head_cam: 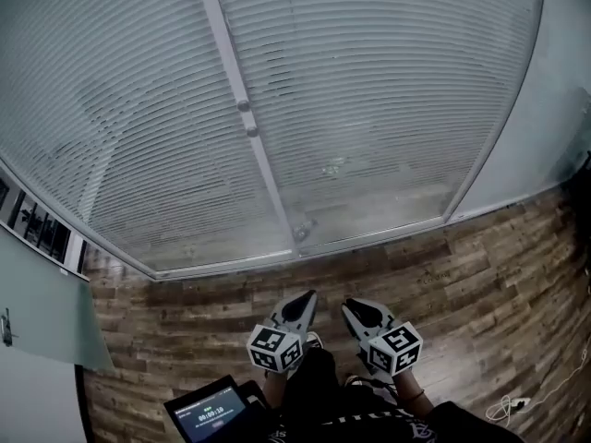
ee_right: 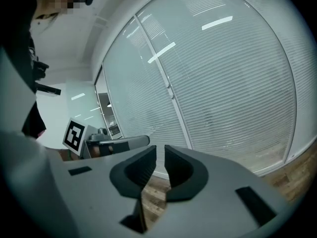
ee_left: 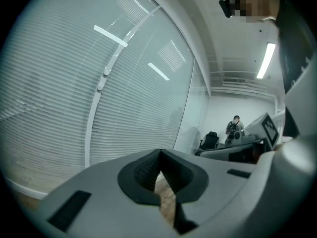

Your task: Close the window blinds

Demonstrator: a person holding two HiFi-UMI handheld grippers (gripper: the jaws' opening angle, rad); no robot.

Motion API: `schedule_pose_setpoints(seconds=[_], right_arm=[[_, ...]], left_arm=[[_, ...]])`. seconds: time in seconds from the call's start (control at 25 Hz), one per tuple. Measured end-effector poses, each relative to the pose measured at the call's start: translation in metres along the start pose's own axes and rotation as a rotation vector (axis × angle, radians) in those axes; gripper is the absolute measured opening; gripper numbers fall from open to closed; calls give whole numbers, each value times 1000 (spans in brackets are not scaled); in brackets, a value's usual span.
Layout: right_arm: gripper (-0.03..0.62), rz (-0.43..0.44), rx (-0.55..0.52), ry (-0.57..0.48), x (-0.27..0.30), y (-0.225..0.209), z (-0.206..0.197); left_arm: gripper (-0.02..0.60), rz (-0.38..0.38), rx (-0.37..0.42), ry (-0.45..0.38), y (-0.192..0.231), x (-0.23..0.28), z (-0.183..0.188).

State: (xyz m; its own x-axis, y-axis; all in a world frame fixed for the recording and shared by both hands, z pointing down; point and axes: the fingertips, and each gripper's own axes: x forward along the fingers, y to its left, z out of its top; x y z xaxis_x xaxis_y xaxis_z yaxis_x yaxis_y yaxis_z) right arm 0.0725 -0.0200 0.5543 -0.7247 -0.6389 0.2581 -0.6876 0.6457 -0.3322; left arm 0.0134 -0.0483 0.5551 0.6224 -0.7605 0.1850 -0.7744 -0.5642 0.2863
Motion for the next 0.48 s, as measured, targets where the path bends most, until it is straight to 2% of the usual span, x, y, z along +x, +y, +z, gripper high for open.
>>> schedule_pose_setpoints(seconds=[0.2,0.32,0.48], right_arm=[[56,40,-6,59,-78,30,-46],[56,43,-4,80,-112,44,-72],[55,42,-13,45,-133,62,-82]], left_arm=[[5,31,-71,1,-81,-46,-40],[5,33,-56,39,-123,-75,-68],[5,41,-42,45,-148,-108,-78]])
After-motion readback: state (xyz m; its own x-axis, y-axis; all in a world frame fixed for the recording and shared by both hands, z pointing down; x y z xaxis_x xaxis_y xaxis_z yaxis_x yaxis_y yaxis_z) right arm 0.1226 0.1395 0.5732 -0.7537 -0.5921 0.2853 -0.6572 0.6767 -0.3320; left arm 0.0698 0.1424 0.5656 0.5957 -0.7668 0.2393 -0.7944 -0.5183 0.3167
